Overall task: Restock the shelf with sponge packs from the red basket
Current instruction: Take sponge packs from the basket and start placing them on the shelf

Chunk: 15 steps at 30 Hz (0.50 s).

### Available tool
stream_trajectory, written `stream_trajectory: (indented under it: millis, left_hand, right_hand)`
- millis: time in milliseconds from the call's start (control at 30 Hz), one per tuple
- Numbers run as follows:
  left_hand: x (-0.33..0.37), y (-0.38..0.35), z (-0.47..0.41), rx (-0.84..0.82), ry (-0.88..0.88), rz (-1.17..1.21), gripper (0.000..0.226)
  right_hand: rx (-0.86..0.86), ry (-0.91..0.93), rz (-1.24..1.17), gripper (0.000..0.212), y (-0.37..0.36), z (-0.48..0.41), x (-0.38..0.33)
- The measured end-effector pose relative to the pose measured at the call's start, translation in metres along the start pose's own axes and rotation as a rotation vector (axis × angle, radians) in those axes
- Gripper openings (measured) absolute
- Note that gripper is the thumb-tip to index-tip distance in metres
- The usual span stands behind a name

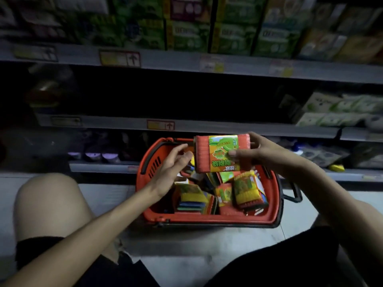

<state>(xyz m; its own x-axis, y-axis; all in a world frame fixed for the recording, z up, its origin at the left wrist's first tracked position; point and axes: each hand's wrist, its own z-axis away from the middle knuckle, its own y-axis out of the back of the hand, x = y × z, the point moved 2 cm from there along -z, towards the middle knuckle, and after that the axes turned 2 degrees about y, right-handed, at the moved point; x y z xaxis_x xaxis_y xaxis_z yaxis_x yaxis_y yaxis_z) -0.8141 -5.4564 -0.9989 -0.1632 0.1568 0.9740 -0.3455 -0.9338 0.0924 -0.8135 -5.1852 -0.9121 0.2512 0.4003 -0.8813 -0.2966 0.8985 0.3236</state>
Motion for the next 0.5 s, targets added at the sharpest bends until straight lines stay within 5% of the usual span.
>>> stream_trajectory:
  millis: [100, 167, 267, 500]
  left_hand:
    - [0.01, 0.002, 0.005, -0.031, 0.024, -0.034, 0.112]
    - [0.016, 0.0, 0.004, -0.057, -0.013, -0.026, 0.098]
    - [0.021, 0.002, -0.006, -0.045, 0.014, 0.148, 0.073]
    - [0.014, -0.005, -0.054, -0.014, 0.17, 0.499, 0.069]
  right_hand:
    - [-0.031, -0.014, 0.017, 0.062, -0.009, -0.001, -0.018]
    - [-0.032, -0.01, 0.015, 0.057, -0.019, -0.002, -0.025]
    - [-0.059, -0.025, 0.027, 0.057, -0.028, -0.01, -0.026]
    - [-0.125, -0.164, 0.046, 0.055, -0.029, -0.046, 0.0]
